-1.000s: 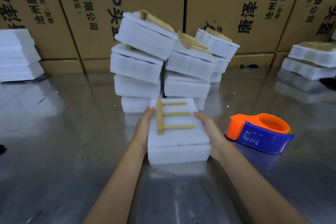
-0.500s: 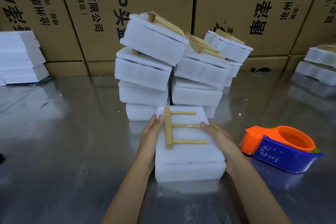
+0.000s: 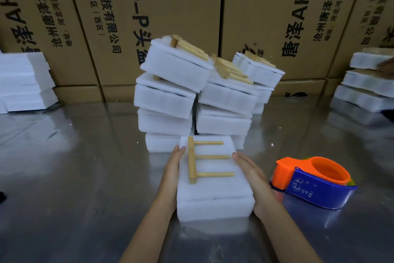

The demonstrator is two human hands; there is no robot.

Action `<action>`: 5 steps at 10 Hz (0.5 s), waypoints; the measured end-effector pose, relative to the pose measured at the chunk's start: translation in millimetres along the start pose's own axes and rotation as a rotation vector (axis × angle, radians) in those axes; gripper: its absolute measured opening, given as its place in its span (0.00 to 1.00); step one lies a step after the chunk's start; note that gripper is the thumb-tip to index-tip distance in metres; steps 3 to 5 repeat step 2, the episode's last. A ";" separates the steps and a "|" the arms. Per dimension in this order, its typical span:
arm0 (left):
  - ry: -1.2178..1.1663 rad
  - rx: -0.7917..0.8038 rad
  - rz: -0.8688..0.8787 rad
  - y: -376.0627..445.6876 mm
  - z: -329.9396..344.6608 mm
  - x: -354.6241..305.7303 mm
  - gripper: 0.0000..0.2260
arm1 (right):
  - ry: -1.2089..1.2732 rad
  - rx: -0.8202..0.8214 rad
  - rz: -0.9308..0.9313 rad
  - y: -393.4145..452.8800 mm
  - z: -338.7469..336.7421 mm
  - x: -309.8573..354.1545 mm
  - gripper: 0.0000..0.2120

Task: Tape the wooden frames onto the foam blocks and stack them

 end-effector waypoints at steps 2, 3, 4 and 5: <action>-0.191 0.126 -0.011 -15.1 4.0 9.1 0.20 | 0.128 0.059 0.198 -19.7 -6.6 -24.9 0.15; -0.191 0.126 -0.011 -15.1 4.0 9.1 0.20 | 0.128 0.059 0.198 -19.7 -6.6 -24.9 0.15; -0.191 0.126 -0.011 -15.1 4.0 9.1 0.20 | 0.128 0.059 0.198 -19.7 -6.6 -24.9 0.15; -0.191 0.126 -0.011 -15.1 4.0 9.1 0.20 | 0.128 0.059 0.198 -19.7 -6.6 -24.9 0.15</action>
Point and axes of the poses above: each hand's wrist, its own y-axis towards the middle knuckle, its own z-axis out of the palm, x = y × z, the point moved 6 cm from there along y, towards the middle knuckle, and after that the axes turned 4 degrees about -y, right-handed, at the moved point
